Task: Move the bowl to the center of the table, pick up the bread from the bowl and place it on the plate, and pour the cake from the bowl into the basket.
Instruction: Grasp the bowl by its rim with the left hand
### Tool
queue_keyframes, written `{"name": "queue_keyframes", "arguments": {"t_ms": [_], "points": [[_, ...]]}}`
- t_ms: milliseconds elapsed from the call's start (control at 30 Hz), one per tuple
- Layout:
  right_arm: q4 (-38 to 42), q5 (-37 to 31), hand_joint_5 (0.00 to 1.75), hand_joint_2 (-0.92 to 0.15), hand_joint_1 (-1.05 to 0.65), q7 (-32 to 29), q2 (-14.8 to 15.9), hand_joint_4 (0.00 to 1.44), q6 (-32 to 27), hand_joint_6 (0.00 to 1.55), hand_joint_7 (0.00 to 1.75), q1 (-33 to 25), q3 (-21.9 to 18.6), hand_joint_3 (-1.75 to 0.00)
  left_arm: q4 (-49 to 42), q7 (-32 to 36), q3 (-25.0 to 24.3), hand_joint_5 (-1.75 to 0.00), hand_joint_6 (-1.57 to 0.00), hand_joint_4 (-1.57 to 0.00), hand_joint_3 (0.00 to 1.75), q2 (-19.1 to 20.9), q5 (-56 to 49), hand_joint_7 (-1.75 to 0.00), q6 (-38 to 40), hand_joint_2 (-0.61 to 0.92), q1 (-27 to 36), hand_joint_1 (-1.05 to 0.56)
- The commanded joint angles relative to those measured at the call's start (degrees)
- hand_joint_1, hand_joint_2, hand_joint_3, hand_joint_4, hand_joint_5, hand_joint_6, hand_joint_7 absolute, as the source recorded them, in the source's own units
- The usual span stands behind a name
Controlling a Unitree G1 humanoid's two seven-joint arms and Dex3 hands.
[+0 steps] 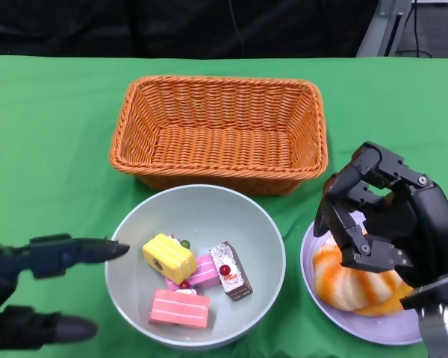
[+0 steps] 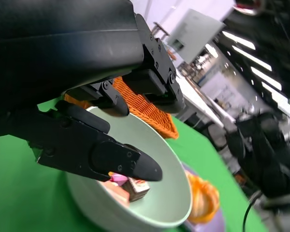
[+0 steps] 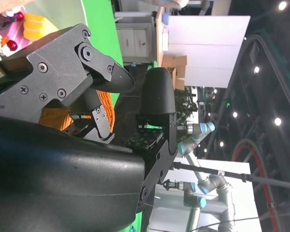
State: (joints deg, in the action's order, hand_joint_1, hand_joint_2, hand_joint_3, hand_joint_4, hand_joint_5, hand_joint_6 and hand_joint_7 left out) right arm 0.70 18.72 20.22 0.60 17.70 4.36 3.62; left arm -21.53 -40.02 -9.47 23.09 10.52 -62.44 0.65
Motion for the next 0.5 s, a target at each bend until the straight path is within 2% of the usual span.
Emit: {"name": "queue_keyframes", "arguments": {"t_ms": [33, 133, 233, 300, 500], "points": [[-0.27, -0.32, 1.73, -0.55, -0.12, -0.33, -0.21, 0.69, 0.33, 0.61, 1.43, 0.61, -1.17, -1.06, -1.73, 1.42, -0.61, -0.04, -0.61, -0.56, 0.04, 3.00, -3.97, 0.00, -7.57, 0.92, -1.16, -0.72], [-0.24, 0.07, 1.74, -0.54, -0.12, -0.50, -0.59, 0.69, -0.14, 0.61, 1.43, 0.58, -1.53, -1.06, -4.75, 3.51, -2.02, -0.04, -0.60, -0.59, 0.03, 3.80, -9.59, 0.00, -15.06, 0.92, -3.12, -0.75], [-0.16, 0.67, 1.72, -0.58, -0.12, -0.45, -1.13, 0.69, -0.41, 0.62, 1.38, 0.58, -1.82, -1.01, -9.00, 5.40, -4.90, -0.05, -0.64, -0.63, 0.02, 2.92, -16.02, -0.02, -23.11, 0.91, -5.91, -0.74], [-0.10, 0.39, 1.70, -0.63, -0.14, -0.67, -1.44, 0.70, -0.35, 0.65, 1.34, 0.56, -2.03, -0.92, -12.08, 6.02, -7.79, -0.07, -0.73, -0.72, 0.00, 1.34, -21.13, -0.04, -28.45, 0.89, -8.21, -0.63], [-1.01, 0.14, 1.71, -0.66, -0.15, -0.72, -1.99, 0.69, -0.99, 0.64, 1.34, 0.04, -2.08, -0.87, -11.68, 12.33, -13.41, -0.07, -0.84, -0.85, 0.00, -2.94, -36.07, -0.03, -30.06, 0.85, -10.25, -0.45]]}}
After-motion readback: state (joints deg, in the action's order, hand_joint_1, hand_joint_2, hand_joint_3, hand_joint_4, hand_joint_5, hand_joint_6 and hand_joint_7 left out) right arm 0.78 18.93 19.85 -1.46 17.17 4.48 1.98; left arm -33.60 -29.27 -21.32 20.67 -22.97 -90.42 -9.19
